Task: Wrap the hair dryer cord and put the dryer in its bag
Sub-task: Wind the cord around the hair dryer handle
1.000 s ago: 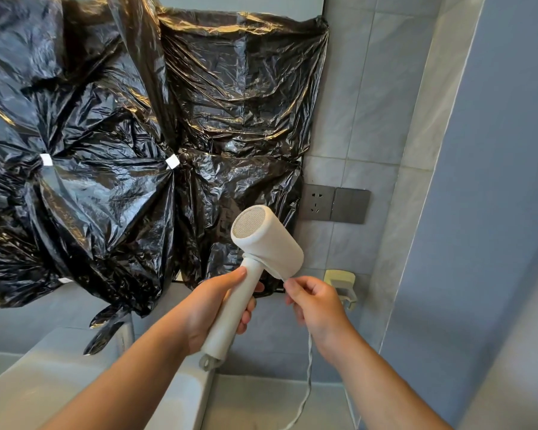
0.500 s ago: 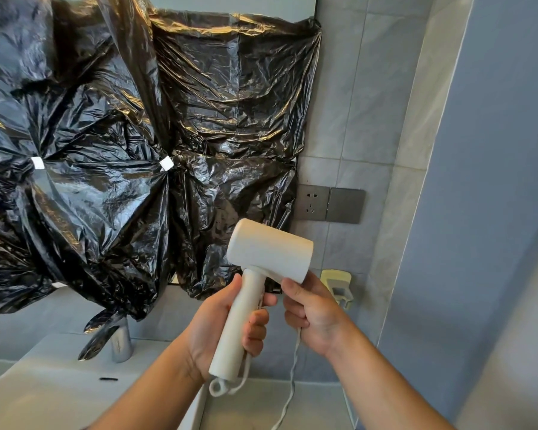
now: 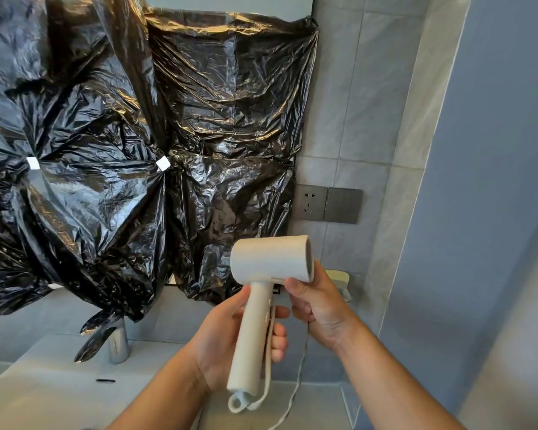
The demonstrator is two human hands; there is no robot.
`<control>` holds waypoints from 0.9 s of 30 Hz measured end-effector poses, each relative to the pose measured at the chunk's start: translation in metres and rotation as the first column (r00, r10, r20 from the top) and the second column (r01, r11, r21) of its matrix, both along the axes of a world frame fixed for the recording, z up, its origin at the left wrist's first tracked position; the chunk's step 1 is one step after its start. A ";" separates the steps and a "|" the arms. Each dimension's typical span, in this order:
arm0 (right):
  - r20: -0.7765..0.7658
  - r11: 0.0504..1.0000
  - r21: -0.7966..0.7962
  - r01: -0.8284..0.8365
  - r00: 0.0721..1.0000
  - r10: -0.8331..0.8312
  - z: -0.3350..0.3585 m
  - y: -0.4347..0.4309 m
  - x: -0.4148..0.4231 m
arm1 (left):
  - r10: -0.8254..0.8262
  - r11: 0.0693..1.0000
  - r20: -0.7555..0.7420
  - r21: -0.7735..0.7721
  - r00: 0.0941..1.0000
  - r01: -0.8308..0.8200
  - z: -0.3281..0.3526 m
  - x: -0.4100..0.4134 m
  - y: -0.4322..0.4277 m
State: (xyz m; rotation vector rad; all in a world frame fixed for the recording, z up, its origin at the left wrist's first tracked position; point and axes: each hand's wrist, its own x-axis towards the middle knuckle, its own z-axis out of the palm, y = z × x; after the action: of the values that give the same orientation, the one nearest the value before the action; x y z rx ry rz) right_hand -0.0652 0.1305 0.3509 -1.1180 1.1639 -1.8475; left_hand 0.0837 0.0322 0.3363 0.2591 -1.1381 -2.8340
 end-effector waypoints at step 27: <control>-0.210 0.964 0.249 -0.090 0.967 0.145 0.004 -0.005 -0.018 | 0.013 0.423 -0.172 -0.892 0.985 -0.161 0.036 -0.010 -0.041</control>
State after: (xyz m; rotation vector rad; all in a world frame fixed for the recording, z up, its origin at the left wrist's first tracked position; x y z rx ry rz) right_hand -0.0829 0.1257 0.3545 -1.2527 1.3750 -1.4731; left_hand 0.0738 -0.0087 0.3721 0.0168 -2.2939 -1.6723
